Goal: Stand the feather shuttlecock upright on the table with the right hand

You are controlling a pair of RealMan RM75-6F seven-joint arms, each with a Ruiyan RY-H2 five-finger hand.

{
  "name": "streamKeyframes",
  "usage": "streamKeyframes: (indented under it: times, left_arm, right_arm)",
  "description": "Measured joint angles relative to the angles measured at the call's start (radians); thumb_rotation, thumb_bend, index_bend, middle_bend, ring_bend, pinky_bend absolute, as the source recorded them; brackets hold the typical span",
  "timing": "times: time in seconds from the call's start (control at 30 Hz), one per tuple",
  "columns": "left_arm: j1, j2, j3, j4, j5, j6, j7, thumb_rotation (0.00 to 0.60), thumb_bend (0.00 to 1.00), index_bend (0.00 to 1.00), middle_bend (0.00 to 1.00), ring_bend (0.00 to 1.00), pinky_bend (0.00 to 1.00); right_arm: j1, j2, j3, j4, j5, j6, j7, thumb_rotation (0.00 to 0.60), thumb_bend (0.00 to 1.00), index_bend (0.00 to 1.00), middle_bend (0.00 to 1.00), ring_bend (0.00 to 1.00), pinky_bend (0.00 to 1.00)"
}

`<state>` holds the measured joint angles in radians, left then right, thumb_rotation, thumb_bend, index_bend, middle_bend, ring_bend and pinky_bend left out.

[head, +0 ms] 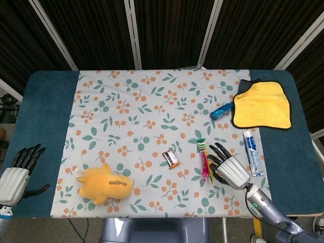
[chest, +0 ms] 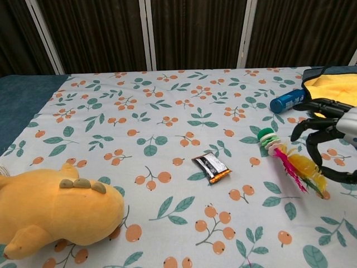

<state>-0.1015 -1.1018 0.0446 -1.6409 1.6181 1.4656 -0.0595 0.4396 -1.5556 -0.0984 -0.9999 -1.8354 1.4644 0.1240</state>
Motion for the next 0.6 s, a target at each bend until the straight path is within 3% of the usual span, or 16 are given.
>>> streamKeyframes:
  times: [0.6]
  left_arm:
    - [0.0,0.0,-0.001,-0.001,0.001,0.001,-0.003,0.598,0.18,0.0,0.0,0.0,0.0]
  right_arm:
    - [0.034,0.085,0.047,-0.153,0.016,-0.013,-0.07,0.6,0.41,0.69,0.29,0.0,0.0]
